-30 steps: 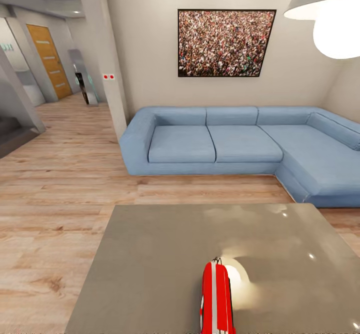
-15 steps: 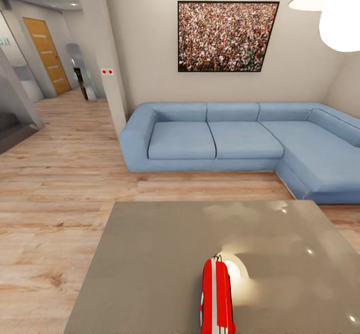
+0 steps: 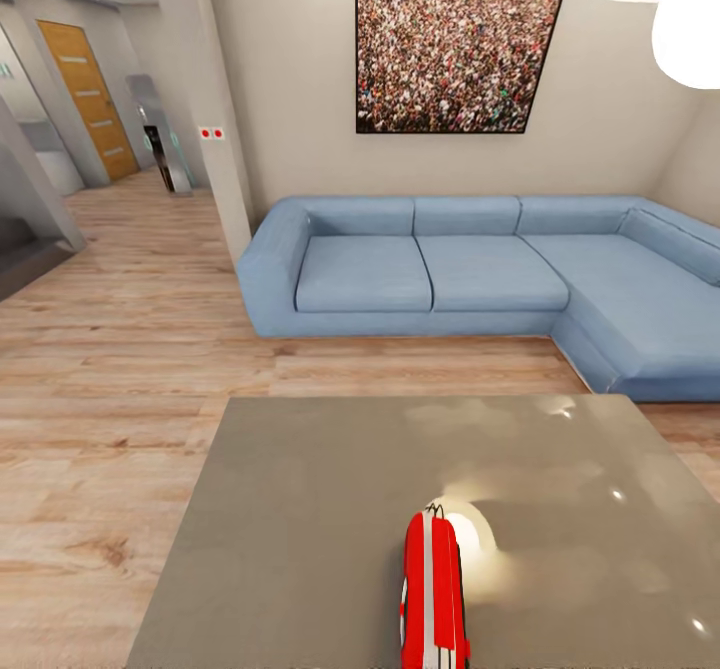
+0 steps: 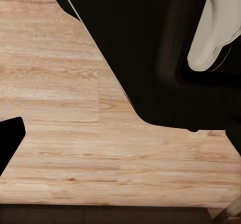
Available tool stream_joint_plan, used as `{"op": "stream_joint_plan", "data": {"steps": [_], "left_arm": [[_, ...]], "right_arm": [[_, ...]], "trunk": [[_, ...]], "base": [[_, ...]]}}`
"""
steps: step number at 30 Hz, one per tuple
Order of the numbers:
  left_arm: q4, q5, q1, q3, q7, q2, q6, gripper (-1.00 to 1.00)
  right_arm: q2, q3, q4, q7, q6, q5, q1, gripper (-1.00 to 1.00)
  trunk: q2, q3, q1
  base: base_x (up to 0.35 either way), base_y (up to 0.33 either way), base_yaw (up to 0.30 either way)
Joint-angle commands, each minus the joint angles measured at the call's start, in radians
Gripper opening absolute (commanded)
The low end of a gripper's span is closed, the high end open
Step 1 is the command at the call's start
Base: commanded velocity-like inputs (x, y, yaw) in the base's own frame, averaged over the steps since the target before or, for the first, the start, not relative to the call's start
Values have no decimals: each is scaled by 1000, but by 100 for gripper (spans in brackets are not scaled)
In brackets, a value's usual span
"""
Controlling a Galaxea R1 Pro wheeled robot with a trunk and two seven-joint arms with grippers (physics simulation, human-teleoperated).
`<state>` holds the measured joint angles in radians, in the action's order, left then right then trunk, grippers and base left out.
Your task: Turn on the radio receiver that's on the table in the living room.
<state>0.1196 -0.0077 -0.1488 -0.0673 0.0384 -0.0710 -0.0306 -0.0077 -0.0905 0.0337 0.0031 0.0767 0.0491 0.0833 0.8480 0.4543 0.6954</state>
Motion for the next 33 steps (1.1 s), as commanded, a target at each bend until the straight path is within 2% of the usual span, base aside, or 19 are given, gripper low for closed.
{"op": "stream_joint_plan", "data": {"steps": [1, 33], "left_arm": [[0, 0, 0, 0, 0, 0, 0, 100], [0, -1, 0, 1, 0, 0, -1, 100]], "right_arm": [[0, 0, 0, 0, 0, 0, 0, 100], [0, 0, 0, 0, 0, 0, 1, 100]], "trunk": [[0, 2, 0], [0, 54, 0]], "base": [[0, 0, 0], [0, 0, 0]]}}
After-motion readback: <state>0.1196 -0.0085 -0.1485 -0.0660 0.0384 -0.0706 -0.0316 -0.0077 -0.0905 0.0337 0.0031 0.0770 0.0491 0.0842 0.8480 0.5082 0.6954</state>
